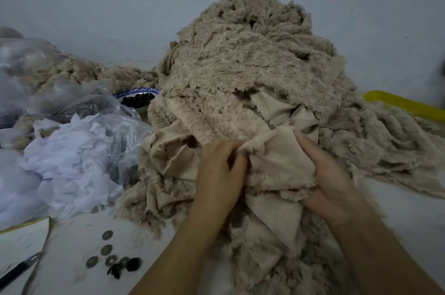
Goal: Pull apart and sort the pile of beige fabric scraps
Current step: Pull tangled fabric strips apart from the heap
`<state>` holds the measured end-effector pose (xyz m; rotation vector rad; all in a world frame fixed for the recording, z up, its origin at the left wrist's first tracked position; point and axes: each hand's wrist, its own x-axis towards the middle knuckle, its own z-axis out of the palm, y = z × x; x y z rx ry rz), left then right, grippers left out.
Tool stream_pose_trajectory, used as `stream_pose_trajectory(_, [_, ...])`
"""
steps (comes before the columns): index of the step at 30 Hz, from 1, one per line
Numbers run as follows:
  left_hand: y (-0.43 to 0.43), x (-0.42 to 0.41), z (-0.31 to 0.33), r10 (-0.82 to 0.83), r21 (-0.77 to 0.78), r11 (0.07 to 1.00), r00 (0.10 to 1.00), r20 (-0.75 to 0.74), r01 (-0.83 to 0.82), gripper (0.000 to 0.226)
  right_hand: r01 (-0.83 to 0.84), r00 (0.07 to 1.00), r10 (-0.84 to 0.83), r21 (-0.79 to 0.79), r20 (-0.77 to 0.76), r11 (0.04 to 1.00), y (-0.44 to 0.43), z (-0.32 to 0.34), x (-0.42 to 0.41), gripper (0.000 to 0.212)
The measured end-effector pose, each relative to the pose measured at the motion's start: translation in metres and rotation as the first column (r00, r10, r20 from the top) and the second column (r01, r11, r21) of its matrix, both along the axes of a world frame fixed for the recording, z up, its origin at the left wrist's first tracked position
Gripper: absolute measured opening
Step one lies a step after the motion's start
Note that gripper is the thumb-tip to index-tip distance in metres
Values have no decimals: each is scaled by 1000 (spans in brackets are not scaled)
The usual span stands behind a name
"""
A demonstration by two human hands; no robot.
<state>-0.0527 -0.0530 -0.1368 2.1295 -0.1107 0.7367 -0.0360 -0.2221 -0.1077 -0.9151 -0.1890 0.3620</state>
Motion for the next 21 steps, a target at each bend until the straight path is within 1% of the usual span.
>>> stream_pose_trajectory(2, [7,-2,4,37,-39,999,999,40,-36,19,9,999,-9,29,-31,1000,-3,1,2,43])
stream_pose_trajectory(5, [6,-7,8,58,-22,998,996,69,-57,27,1,999,3,82,-54,997,0,0,4,44])
stream_pose_trajectory(8, [5,-10,11,123,-43,992,980,157,-118,29,7,998,2,151,-63,989,0,-1,7,47])
stream_pose_trajectory(9, [3,-11,13,107,-64,993,975,193,-96,29,11,998,0,158,-68,987,0,-1,8,48])
stream_pose_trajectory(10, [1,-12,14,48,-88,996,976,213,-29,28,6,998,4,149,-70,989,0,-2,8,48])
stream_pose_trajectory(11, [-2,-14,15,-49,-111,991,981,190,71,26,-8,998,18,131,-68,991,0,-3,7,47])
stream_pose_trajectory(12, [-6,-16,16,-165,-141,973,980,114,181,23,-23,997,30,108,-66,994,1,-3,7,46])
stream_pose_trajectory(14, [-13,-16,14,-389,-236,903,917,-88,360,20,-48,998,51,54,-48,997,1,-5,5,42])
stream_pose_trajectory(15, [-14,-15,10,-434,-264,882,891,-136,389,20,-50,998,51,19,-35,999,2,-5,5,41])
stream_pose_trajectory(17, [-11,-12,6,-399,-297,891,905,-148,344,14,-26,1000,26,-29,-10,999,2,-3,4,40])
stream_pose_trajectory(19, [-3,-9,7,-336,-370,890,932,-133,268,17,55,998,-55,-1,-32,999,1,-2,6,43])
stream_pose_trajectory(21, [7,-8,9,-318,-456,860,939,-131,227,19,148,987,-147,10,-66,989,1,-3,10,43])
